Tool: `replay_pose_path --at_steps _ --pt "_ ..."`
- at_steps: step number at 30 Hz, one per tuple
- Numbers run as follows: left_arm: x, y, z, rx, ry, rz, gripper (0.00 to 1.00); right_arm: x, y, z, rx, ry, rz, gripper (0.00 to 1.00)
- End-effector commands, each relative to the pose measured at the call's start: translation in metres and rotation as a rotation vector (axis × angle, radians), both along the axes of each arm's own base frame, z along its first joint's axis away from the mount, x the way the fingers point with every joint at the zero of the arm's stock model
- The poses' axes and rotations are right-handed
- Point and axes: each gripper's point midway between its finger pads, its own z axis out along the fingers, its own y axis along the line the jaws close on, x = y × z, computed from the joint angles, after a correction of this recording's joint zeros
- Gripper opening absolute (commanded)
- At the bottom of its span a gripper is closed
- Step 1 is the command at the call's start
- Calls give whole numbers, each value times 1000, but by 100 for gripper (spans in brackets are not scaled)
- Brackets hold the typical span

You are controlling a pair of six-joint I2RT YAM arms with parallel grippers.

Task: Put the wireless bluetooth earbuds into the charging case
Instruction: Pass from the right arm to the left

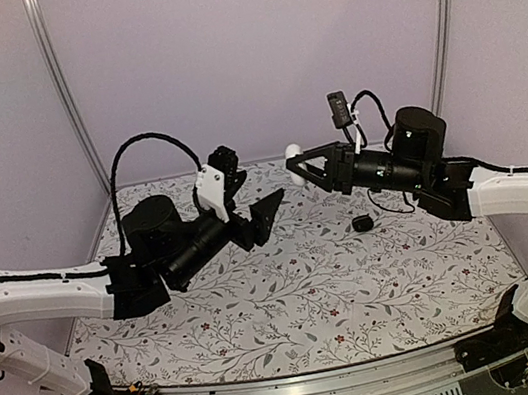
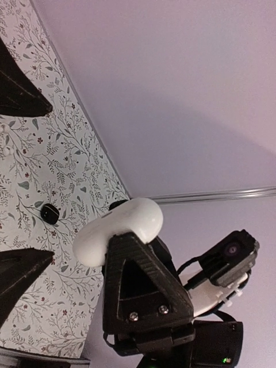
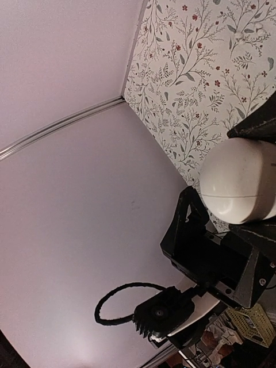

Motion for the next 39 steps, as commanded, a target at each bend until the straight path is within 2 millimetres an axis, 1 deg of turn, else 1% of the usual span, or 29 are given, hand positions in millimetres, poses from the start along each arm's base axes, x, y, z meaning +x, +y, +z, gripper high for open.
replay_pose_path --at_steps 1,5,12,19,24,27,36,39 --pt "1 -18 11 32 -55 -7 76 -8 0 22 100 -20 2 36" --pt "-6 -33 4 55 -58 -62 74 -7 3 17 101 -11 -6 35" --pt "-14 -48 6 61 -68 -110 73 -8 5 9 97 -10 -9 35" --pt "-3 -54 4 45 -40 -61 69 -11 15 2 82 -11 1 35" --pt "5 -44 7 18 -25 11 60 -13 16 -1 82 -13 -8 36" --pt "9 -39 7 10 -28 43 52 -13 17 -3 84 -7 -9 36" --pt "11 -38 5 15 -36 57 34 -14 9 -9 86 2 -41 38" --pt "9 -39 5 18 -40 43 28 -15 8 -8 87 -2 -41 42"
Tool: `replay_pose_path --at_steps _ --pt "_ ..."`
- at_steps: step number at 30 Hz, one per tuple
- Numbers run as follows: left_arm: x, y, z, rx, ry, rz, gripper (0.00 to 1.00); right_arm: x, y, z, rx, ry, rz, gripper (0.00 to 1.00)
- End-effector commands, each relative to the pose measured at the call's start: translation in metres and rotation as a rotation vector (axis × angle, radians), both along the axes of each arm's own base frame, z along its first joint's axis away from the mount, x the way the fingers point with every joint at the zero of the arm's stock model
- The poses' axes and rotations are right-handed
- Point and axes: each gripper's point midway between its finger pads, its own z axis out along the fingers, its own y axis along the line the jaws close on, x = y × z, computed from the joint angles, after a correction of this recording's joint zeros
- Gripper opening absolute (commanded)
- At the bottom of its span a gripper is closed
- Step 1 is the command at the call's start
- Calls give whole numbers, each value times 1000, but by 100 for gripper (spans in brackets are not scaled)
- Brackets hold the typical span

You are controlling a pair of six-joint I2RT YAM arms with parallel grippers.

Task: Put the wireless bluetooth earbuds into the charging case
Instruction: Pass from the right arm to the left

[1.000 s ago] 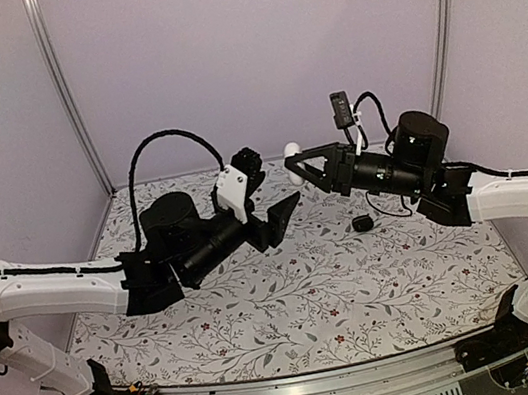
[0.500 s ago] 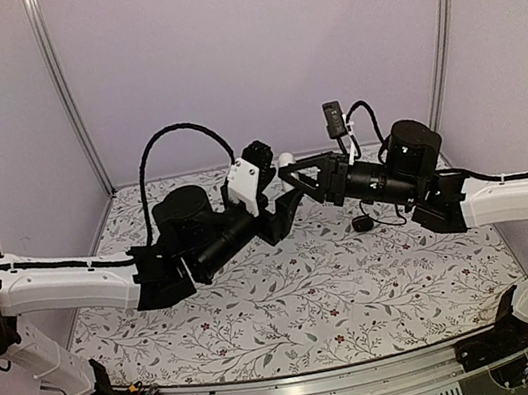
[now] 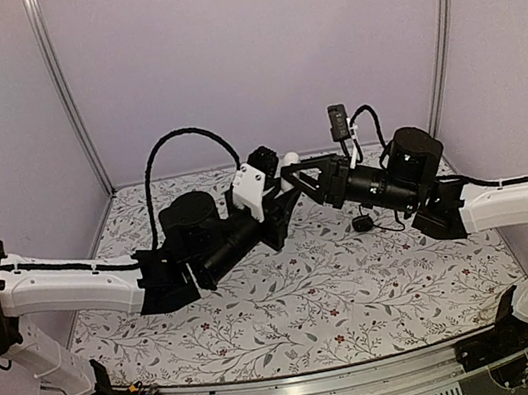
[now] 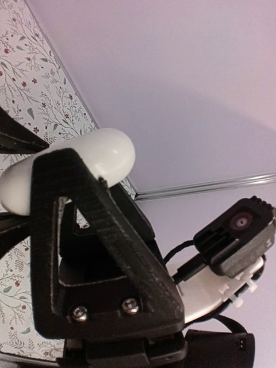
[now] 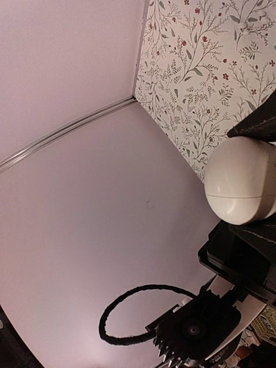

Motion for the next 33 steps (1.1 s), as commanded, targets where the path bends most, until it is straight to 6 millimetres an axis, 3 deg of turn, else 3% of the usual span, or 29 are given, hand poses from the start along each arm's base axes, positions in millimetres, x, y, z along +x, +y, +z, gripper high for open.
replay_pose_path --at_steps 1,6,11,14,18,27,33 --pt "6 10 16 -46 -28 45 26 -6 -5 2 6 -8 2 43" --pt "6 11 14 -28 -31 46 17 -7 -6 2 5 -13 2 49" --pt "7 13 12 -6 -45 56 9 -9 -8 4 10 -17 5 67" --pt "7 18 8 30 -70 73 7 -11 -11 7 3 -12 2 86" --pt "6 28 0 114 -131 92 6 -18 -19 11 -46 3 5 97" --pt "-18 52 -1 310 -383 117 4 -29 -51 8 -154 75 30 99" --pt "-43 51 3 451 -565 116 4 -39 -58 6 -197 161 143 89"
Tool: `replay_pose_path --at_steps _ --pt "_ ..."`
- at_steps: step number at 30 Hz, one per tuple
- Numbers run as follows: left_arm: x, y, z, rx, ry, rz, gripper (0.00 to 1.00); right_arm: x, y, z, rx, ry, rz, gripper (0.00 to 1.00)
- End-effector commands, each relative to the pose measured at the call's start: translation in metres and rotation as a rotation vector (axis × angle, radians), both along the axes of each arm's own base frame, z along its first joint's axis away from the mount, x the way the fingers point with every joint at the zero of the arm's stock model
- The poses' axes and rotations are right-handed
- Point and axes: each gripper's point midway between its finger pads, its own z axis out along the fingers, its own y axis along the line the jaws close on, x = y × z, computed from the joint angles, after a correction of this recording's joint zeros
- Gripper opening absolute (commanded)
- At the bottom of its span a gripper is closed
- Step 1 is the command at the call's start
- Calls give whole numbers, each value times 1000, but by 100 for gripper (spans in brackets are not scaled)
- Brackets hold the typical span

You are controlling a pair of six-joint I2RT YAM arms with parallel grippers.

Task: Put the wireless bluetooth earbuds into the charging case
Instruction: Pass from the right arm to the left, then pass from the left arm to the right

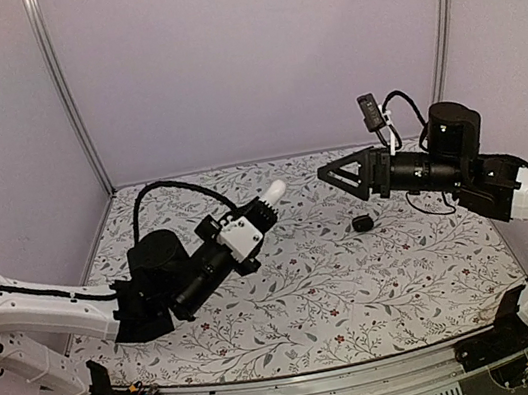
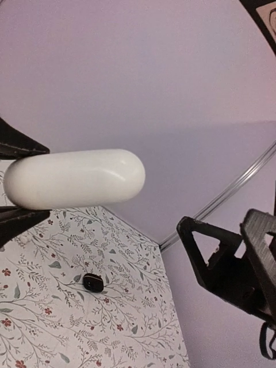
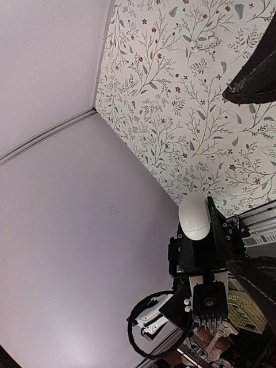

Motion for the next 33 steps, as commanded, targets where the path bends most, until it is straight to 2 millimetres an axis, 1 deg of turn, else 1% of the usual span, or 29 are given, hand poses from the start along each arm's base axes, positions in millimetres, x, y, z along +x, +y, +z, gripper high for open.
replay_pose_path --at_steps 1,2,3,8,12,15,17,22,27,30,33 --pt "-21 2 20 114 -222 23 4 -20 2 0 -50 81 134 88" --pt "-25 3 21 141 -266 39 3 -23 3 2 -51 81 155 87" --pt "-28 4 22 169 -309 56 3 -26 4 -1 -65 97 170 84" --pt "-39 7 27 301 -515 151 2 -37 6 -3 -82 111 237 80" --pt "-41 7 28 379 -639 219 1 -42 7 -5 -88 119 271 78" --pt "-42 3 24 443 -720 252 0 -45 7 -7 -93 118 286 76" --pt "-43 1 25 452 -762 275 0 -46 7 -8 -95 117 292 75" --pt "-44 -7 26 459 -784 269 0 -47 8 -11 -98 122 307 71" --pt "-45 -8 30 448 -773 262 0 -49 12 -19 -92 153 332 68" --pt "-44 -7 35 413 -744 266 0 -48 13 -17 -81 150 336 68" --pt "-47 -2 45 321 -694 249 0 -47 10 -4 -65 85 318 70"
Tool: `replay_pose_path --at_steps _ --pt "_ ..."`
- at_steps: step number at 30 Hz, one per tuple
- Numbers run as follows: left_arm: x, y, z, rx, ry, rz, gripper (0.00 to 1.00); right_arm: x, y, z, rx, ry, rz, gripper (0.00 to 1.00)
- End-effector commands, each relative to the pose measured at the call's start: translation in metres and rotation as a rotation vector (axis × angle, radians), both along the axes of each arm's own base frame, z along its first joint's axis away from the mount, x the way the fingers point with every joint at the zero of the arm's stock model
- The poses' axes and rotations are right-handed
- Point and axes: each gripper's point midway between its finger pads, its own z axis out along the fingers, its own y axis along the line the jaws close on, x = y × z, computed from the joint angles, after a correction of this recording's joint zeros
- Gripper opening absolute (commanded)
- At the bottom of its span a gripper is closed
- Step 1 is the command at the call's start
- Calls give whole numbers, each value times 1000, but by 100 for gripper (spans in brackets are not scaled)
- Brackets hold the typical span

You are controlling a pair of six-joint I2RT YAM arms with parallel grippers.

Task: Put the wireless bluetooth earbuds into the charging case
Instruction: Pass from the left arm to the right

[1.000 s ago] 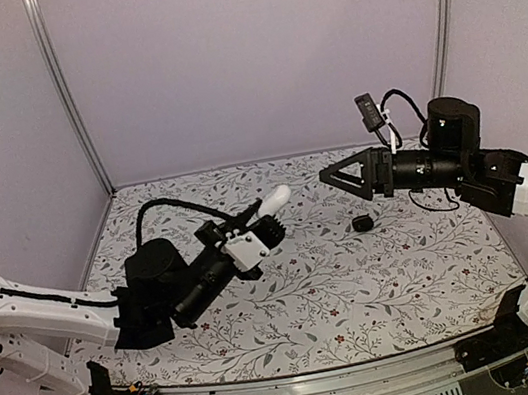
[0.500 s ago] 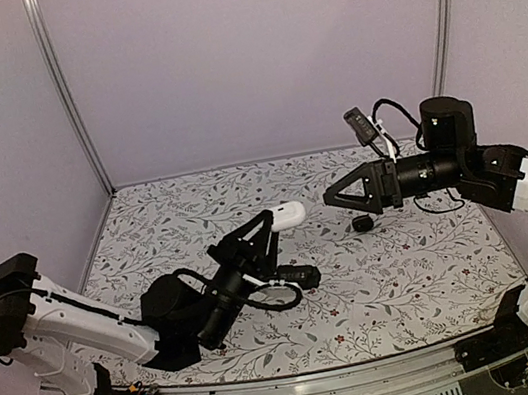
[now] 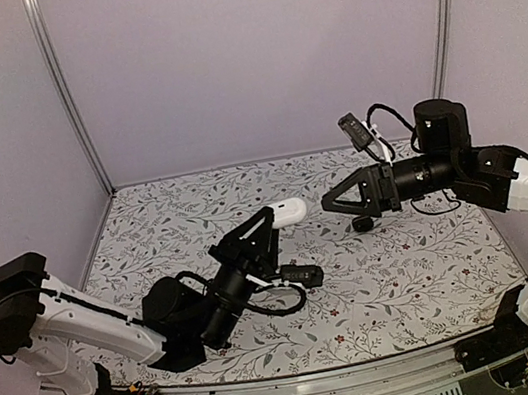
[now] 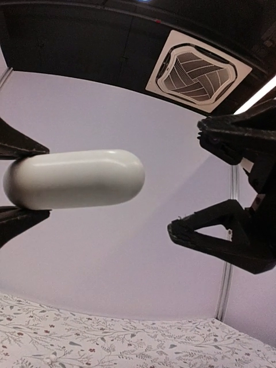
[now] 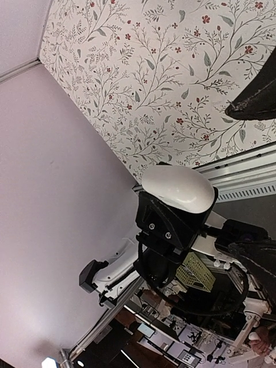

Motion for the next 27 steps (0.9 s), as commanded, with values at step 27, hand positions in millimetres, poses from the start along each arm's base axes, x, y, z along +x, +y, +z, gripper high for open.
replay_pose_path --at_steps 27 --pt "-80 0 79 -441 1267 -923 0 -16 -16 71 45 -516 56 64"
